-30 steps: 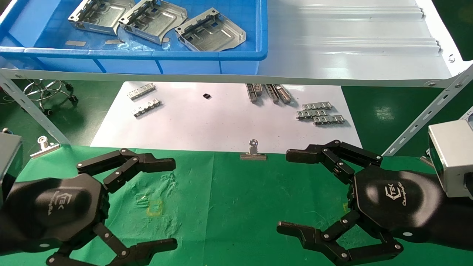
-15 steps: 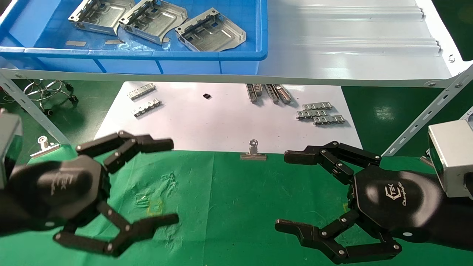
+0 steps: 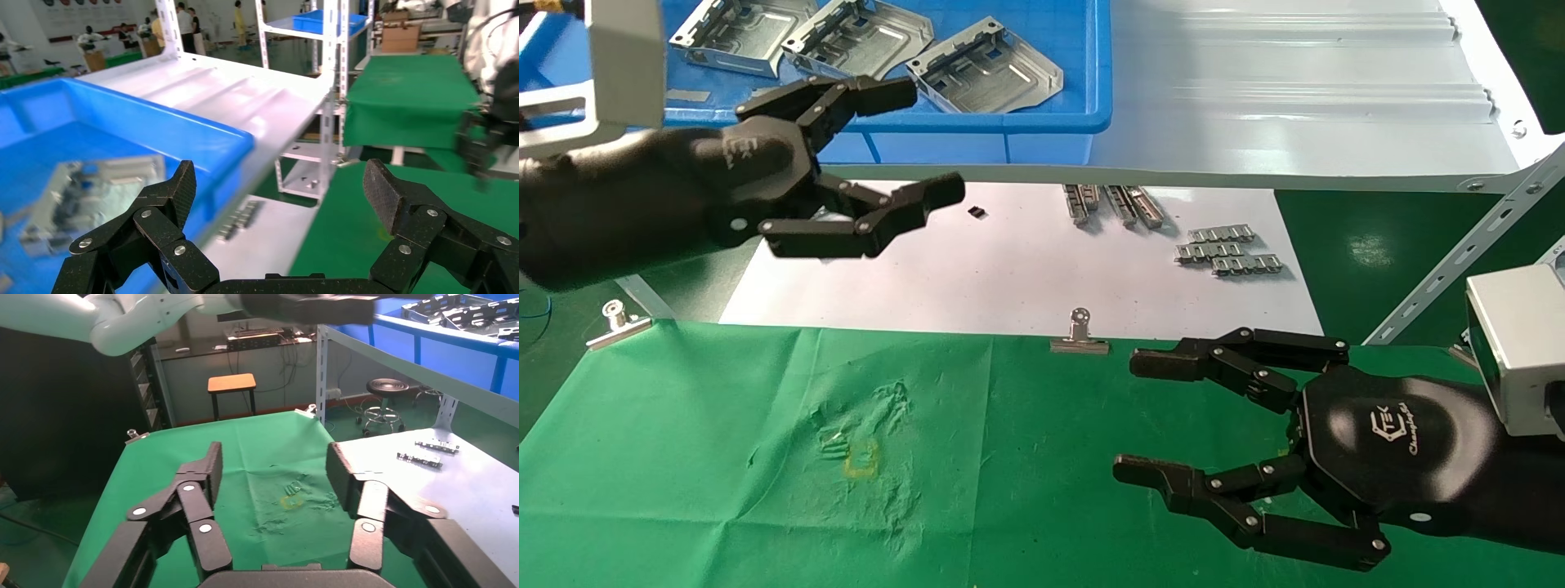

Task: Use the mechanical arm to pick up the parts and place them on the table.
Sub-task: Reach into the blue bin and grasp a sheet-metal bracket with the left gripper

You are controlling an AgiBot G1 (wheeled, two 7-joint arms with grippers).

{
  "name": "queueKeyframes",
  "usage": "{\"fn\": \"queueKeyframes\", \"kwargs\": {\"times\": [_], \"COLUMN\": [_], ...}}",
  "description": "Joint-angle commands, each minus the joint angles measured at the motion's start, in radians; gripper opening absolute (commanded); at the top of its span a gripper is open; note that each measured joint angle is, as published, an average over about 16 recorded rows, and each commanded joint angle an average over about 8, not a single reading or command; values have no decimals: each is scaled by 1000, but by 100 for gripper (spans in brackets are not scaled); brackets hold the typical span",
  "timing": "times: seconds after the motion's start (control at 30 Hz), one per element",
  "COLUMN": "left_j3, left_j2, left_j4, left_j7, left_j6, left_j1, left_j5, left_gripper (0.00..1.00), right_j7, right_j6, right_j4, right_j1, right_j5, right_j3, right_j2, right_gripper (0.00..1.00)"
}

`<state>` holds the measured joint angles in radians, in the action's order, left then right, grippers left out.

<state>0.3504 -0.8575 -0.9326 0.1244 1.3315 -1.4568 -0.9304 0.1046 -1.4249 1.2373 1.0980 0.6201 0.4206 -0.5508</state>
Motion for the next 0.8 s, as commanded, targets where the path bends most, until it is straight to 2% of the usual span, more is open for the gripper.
{"fn": "queueKeyframes", "kwargs": {"times": [0.03,0.43,0.63,0.8], "left_j3": [13,110,146,169], "left_j2": [-33,-230,-317,-379], "left_j4": [46,488,671,775], "left_j7": [-16,-157,-221,-243], "left_j6": [-21,-129,-266,-359], "left_j1": [-47,-338,-450,-502], "left_j5": [-34,-231,-311,-354], "left_gripper": [100,100,100,100], "right_j7": [0,0,0,0], "right_j6": [0,0,0,0], "right_j4": [0,0,0,0], "right_j1": [0,0,0,0], "right_j5": [0,0,0,0], "right_j3": [0,0,0,0], "right_j2": [0,0,0,0], "right_gripper": [0,0,0,0]}}
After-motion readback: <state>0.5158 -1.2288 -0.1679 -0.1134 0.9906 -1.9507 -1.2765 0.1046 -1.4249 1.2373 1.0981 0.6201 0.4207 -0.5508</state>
